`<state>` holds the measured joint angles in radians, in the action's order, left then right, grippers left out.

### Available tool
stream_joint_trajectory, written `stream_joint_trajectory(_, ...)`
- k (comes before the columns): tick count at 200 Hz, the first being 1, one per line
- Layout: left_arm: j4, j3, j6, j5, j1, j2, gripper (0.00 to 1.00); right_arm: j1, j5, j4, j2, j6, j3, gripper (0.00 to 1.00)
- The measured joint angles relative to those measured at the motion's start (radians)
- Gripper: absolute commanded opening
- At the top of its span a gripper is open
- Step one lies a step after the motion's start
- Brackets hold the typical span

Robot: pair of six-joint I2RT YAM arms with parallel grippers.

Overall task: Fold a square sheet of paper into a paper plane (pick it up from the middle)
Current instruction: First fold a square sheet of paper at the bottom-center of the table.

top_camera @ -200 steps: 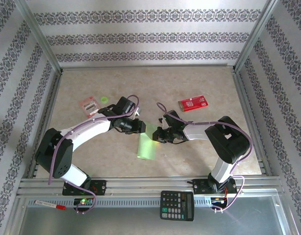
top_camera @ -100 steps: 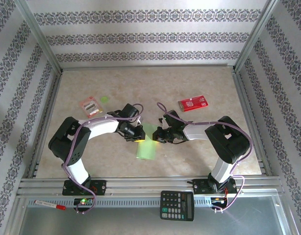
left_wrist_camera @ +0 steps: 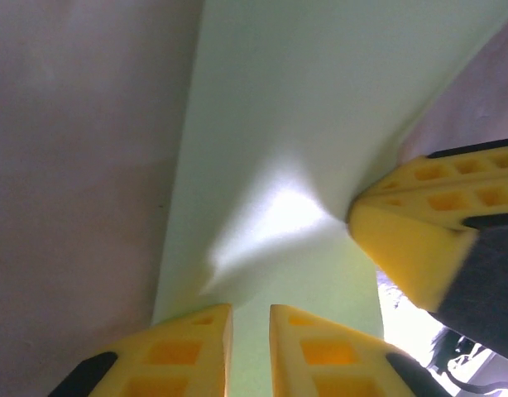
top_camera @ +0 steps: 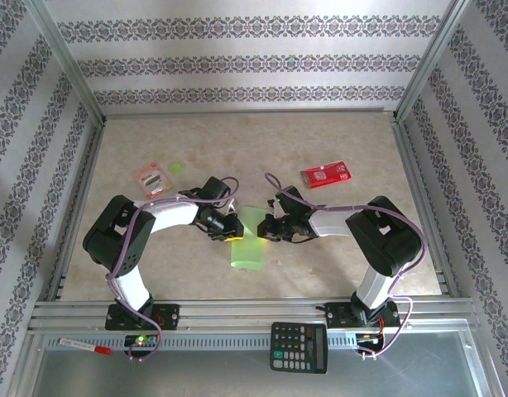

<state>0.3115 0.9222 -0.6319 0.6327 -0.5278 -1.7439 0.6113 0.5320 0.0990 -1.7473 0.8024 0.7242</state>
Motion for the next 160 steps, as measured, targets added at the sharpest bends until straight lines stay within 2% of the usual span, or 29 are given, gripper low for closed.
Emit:
stream_joint_trajectory(36, -0.006, 0.044, 0.003, 0.0, 0.004, 0.002, 0.18, 0.0, 0.0, 0.0, 0.0, 0.0, 0.0, 0.04)
stream_joint_trajectory(103, -0.012, 0.109, 0.046, 0.014, 0.075, -0.122, 0.17, 0.0, 0.0, 0.004, 0.0, 0.0, 0.0, 0.03)
stream_joint_trajectory(160, -0.013, 0.136, 0.055, 0.036, 0.098, -0.119, 0.22, 0.0, 0.0, 0.005, -0.001, 0.0, 0.0, 0.03)
